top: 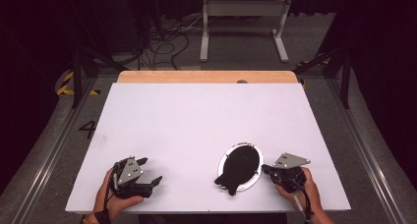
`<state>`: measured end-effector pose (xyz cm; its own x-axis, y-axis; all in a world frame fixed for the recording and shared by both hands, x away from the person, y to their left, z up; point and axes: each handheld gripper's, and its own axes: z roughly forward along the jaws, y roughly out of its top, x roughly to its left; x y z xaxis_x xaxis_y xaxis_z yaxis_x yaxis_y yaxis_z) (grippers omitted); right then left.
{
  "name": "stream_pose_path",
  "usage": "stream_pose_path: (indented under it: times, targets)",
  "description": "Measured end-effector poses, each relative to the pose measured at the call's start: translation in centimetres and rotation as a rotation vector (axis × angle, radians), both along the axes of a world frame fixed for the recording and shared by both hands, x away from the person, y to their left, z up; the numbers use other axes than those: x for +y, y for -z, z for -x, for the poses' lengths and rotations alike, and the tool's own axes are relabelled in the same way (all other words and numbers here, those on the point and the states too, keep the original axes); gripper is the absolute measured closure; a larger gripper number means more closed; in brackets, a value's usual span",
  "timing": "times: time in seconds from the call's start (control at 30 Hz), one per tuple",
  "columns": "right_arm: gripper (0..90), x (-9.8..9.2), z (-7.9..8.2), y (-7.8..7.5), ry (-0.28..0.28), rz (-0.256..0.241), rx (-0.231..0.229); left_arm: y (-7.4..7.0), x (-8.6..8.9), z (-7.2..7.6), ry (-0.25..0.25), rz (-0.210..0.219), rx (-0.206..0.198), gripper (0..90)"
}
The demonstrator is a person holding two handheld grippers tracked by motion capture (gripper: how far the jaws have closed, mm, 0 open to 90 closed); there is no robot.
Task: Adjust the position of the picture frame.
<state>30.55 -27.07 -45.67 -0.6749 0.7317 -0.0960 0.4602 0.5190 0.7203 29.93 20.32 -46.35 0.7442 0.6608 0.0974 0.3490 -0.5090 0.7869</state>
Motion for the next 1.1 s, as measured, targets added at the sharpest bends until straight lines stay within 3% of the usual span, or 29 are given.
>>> stream_pose_path:
  times: [0.3,0.53,0.73,0.9,1.1]
  targets:
    - [90.0,0.6,-0.9,0.2,0.005,-0.021,-0.006,0.0,-0.3,0.2,0.023,0.002,0.001,25.4]
    - [90.0,0.4,-0.3,0.2,-0.001,-0.041,-0.003,-0.1,0.1,0.5,0.008,0.006,-0.003,26.2]
    - [90.0,0.8,0.9,0.3,-0.061,-0.053,0.013,-0.1,0.1,0.6,0.004,0.012,0.000,26.0]
    - [90.0,1.1,0.5,0.3,-0.046,-0.063,0.014,-0.1,-0.3,0.5,0.009,0.019,0.014,27.0]
    - [90.0,1.7,-0.2,0.4,-0.039,-0.058,0.005,-0.4,-1.5,0.3,0.033,0.024,0.018,45.2]
